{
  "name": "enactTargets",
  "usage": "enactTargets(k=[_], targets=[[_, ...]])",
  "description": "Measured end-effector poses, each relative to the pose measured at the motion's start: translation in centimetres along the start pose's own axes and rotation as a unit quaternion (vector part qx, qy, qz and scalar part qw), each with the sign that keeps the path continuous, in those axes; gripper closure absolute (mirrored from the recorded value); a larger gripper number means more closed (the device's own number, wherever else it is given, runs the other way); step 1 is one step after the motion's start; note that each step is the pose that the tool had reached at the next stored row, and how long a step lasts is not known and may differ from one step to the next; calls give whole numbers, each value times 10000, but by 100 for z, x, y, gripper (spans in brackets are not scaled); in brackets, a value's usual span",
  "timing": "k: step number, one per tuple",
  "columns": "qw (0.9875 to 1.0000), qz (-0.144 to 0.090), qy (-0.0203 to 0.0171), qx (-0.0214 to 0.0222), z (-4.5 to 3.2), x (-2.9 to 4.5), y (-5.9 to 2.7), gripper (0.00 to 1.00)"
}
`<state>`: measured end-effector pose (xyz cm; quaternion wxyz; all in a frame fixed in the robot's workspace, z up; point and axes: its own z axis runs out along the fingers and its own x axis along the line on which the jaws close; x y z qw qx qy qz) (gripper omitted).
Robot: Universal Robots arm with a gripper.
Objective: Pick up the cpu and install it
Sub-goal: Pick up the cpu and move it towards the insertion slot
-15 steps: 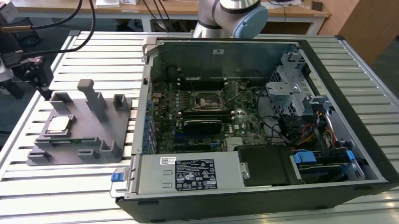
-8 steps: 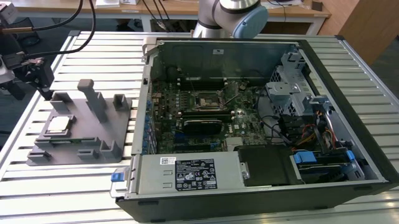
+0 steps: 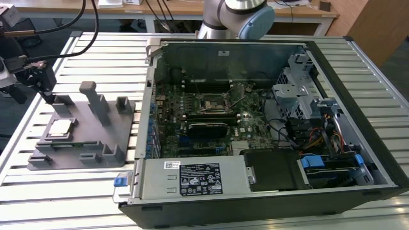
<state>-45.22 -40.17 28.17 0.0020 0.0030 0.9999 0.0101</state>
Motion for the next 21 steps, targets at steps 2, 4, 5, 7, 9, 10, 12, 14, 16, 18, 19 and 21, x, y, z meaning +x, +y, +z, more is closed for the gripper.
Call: enactTargets(k=[2,4,5,7,9,10,12,14,16,18,19,21], targets=[[10000,0,0,0,14,0,0,37],[10000,0,0,0,28,0,-1,37],[10000,0,0,0,34,0,-2,37],[10000,0,1,0,50,-3,-3,37],[10000,0,0,0,71,-6,-3,37],[10000,0,0,0,85,-6,-5,37],[10000,0,1,0,117,-6,-12,37],[10000,-1,0,0,153,-6,-21,37],[10000,-5,0,0,190,-6,-32,37],[10000,-7,0,0,214,-7,-36,37],[10000,-7,0,0,224,-10,-37,37],[10000,-8,0,0,245,-13,-38,37]])
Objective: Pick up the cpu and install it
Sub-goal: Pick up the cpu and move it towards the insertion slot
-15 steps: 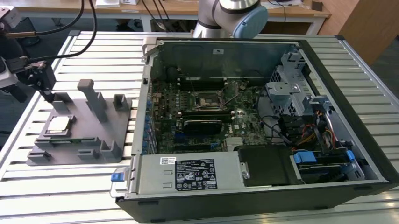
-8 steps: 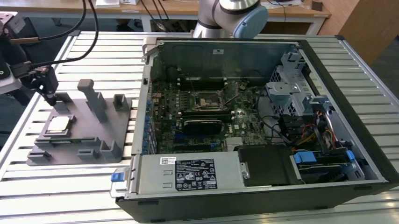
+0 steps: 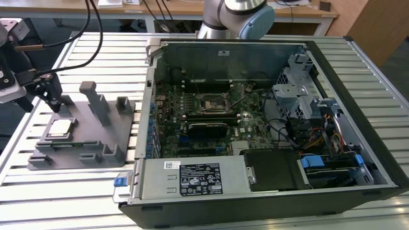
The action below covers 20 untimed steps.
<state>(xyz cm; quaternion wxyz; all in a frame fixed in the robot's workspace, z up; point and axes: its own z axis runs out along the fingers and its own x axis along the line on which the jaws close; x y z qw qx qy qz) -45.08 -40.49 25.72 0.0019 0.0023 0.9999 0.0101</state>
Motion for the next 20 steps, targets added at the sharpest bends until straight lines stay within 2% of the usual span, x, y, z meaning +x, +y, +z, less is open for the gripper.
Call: enactTargets(k=[14,16,17,20], targets=[[10000,0,0,1,141,0,-3,37],[10000,0,0,2,164,0,-3,36],[10000,0,0,3,176,0,-4,29],[10000,1,0,5,219,0,-4,29]])
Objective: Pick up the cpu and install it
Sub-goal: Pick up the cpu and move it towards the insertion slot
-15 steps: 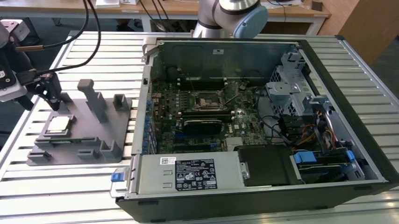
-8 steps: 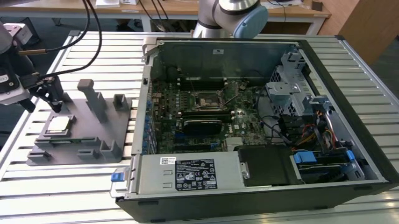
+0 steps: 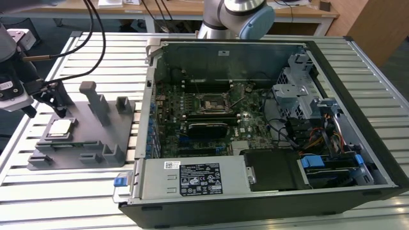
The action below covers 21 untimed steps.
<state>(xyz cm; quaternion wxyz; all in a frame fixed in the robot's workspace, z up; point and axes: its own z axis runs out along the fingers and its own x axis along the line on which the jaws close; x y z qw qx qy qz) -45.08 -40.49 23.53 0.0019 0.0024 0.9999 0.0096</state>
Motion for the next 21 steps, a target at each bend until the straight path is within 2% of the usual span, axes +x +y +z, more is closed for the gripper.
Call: enactTargets(k=[10,21], targets=[[10000,1,0,0,172,1,-8,29],[10000,5,-3,3,302,1,-11,29]])
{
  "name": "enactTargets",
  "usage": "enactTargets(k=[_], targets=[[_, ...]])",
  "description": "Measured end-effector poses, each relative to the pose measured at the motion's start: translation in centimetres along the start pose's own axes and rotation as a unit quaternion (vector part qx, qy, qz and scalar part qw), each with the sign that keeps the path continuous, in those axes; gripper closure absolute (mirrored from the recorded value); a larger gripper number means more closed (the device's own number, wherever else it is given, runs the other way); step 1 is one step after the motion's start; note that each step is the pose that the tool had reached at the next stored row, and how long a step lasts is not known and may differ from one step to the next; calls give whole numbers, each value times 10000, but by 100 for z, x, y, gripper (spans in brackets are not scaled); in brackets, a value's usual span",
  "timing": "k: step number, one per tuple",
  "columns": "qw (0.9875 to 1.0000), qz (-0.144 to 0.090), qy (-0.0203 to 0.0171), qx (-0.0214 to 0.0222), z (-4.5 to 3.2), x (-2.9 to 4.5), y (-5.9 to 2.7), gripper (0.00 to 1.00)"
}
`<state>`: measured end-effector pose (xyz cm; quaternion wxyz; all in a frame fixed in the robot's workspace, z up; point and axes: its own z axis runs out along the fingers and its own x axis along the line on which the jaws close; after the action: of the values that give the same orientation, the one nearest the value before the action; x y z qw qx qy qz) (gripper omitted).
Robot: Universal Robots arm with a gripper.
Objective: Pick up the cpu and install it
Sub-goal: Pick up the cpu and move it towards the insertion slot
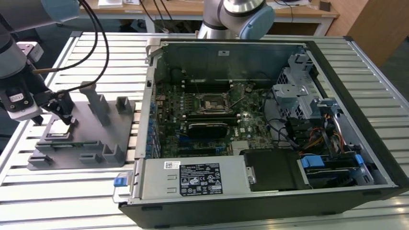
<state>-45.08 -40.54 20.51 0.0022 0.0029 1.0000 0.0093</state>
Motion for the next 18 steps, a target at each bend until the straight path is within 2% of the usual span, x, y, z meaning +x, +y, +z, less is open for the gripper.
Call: enactTargets(k=[8,18], targets=[[10000,-1,-1,5,89,1,-1,29],[10000,-1,-19,65,156,2,-2,29]])
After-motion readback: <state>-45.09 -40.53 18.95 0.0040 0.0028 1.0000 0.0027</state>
